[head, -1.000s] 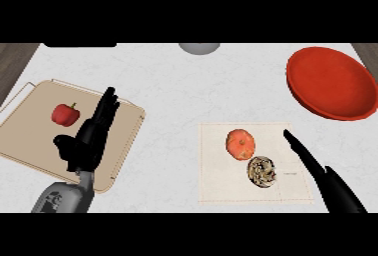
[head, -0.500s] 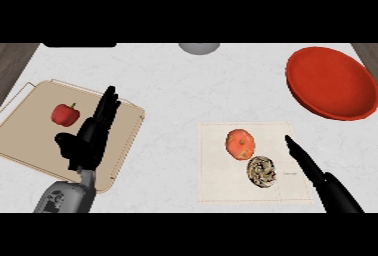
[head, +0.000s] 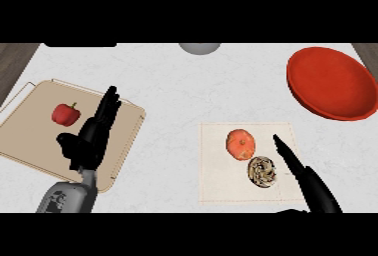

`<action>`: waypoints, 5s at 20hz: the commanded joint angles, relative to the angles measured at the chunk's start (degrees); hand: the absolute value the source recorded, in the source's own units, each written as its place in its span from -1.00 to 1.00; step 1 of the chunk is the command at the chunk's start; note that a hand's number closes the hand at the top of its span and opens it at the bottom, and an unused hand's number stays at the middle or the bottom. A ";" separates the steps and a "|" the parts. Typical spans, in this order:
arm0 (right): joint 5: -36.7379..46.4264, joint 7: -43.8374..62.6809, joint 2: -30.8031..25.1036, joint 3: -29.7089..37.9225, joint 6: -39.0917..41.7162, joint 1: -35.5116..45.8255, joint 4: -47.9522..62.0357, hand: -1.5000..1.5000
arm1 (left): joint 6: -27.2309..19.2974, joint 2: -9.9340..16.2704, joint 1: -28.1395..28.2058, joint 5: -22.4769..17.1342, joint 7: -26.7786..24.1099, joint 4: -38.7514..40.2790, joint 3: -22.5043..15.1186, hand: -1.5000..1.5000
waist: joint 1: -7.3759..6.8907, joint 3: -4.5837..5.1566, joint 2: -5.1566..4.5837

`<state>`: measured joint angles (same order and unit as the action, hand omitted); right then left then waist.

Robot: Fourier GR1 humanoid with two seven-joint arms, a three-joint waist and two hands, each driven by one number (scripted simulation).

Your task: Pick the cupcake from the placemat and place it in the bowl

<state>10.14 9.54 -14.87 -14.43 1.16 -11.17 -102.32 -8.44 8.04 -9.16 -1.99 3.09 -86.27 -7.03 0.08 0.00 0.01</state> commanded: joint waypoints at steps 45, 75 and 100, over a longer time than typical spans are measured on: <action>-9.88 -49.99 -21.85 18.03 28.30 0.12 0.36 1.00 | 2.67 -3.49 2.31 4.26 1.32 -2.27 2.57 0.00 | 1.02 0.02 0.17; -7.17 -14.29 -31.38 23.95 17.78 35.12 10.91 1.00 | 3.97 -5.08 0.24 4.92 1.33 -0.17 3.07 0.00 | -1.45 -0.01 -0.40; 18.79 -48.14 -25.13 17.90 8.23 59.62 82.89 -1.00 | 5.50 -5.37 -1.46 5.03 0.66 -0.92 2.52 0.00 | -3.71 -0.20 -1.45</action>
<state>27.87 -35.23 -40.35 3.95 6.73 47.76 -26.46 -3.86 2.23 -10.52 3.59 4.49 -87.10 -4.79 -3.14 -0.14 -1.17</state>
